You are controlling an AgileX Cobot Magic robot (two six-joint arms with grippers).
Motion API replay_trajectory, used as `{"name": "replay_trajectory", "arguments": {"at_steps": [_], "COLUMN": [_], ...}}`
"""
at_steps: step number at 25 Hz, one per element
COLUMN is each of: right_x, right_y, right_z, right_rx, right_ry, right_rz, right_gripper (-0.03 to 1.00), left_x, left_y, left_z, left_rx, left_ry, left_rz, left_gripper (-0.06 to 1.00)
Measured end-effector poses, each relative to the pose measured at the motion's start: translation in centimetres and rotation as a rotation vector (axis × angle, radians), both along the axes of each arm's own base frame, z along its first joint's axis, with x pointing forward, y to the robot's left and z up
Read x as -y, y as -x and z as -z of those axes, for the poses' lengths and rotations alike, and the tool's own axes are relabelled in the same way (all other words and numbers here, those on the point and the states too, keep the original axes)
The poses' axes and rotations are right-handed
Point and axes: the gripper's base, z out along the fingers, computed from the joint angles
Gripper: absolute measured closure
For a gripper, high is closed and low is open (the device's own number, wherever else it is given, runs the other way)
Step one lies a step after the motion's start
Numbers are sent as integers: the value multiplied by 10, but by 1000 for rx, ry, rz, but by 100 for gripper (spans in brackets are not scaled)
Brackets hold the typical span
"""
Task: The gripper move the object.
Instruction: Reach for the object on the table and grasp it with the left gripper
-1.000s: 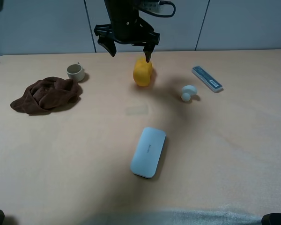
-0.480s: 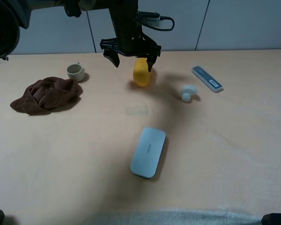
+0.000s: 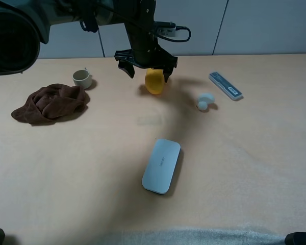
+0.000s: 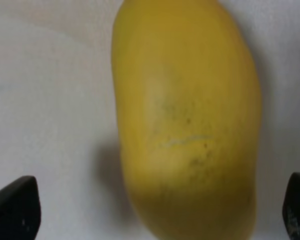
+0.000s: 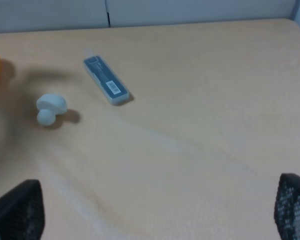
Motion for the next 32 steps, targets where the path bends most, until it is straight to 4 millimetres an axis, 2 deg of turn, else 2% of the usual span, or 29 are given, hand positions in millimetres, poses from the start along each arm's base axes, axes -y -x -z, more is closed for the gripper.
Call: {"name": "replay_trajectory", "arguments": {"at_steps": [11,15,17,26,32], "right_x": [0,0,0,0,0], "right_y": [0,0,0,0,0], "right_z": [0,0,0,0,0], "right_rx": [0,0,0,0,0], "right_ry": [-2,-2,-3,-3,-3], "right_rz": [-1,-1,-2,-2,-2], "right_gripper": [28,28,28,28,28], "left_x": [4,4,4,5,5], "left_y": [-6,-6,-6,-6,-6], "left_z": [23,25,25,28,27], "left_rx": [15,14,13,11,14], "left_ry": [21,20,20,24,25], "left_rz": [-10,-11,-11,-12,-12], "left_gripper": [-2,-1,3,32,33]}}
